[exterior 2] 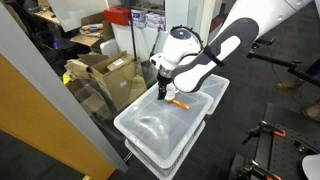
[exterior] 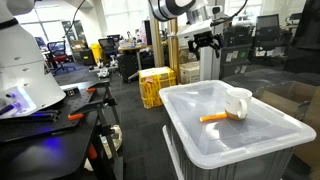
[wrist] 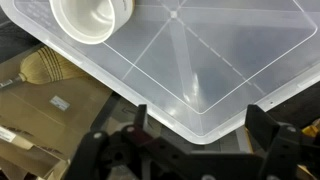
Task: Put the marker in the white mug
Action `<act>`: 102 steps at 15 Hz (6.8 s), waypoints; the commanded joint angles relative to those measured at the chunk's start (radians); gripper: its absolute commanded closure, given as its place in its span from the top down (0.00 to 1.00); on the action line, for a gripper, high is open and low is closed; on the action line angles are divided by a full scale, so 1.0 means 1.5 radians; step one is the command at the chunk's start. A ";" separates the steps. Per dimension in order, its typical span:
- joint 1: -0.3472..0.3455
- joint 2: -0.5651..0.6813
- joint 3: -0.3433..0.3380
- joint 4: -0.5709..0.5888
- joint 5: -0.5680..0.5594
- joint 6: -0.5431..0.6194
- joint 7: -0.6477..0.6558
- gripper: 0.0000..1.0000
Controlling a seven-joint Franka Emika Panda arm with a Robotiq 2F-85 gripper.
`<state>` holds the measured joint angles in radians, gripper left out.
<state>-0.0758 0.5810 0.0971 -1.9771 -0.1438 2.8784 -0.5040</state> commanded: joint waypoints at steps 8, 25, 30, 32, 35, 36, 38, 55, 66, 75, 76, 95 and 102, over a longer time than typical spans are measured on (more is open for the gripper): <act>-0.008 0.001 0.007 0.001 -0.014 -0.001 0.012 1.00; 0.205 -0.018 -0.220 -0.106 -0.105 0.215 0.203 1.00; 0.345 -0.005 -0.354 -0.154 -0.068 0.294 0.271 1.00; 0.389 -0.002 -0.391 -0.176 -0.047 0.313 0.290 1.00; 0.430 0.004 -0.418 -0.205 -0.014 0.337 0.305 1.00; 0.433 0.001 -0.411 -0.216 0.024 0.343 0.278 1.00; 0.444 0.003 -0.409 -0.236 0.066 0.363 0.276 1.00; 0.408 -0.008 -0.374 -0.260 0.240 0.385 0.269 1.00; 0.238 0.019 -0.280 -0.192 0.197 0.385 0.279 1.00; 0.128 0.061 -0.191 -0.195 0.163 0.383 0.294 1.00; 0.119 0.067 -0.186 -0.192 0.162 0.383 0.296 1.00; -0.029 0.141 -0.102 -0.100 0.092 0.383 0.297 1.00; -0.028 0.150 -0.099 -0.095 0.088 0.379 0.295 1.00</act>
<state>-0.1224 0.7965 -0.0480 -2.1269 0.0061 3.4544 -0.0734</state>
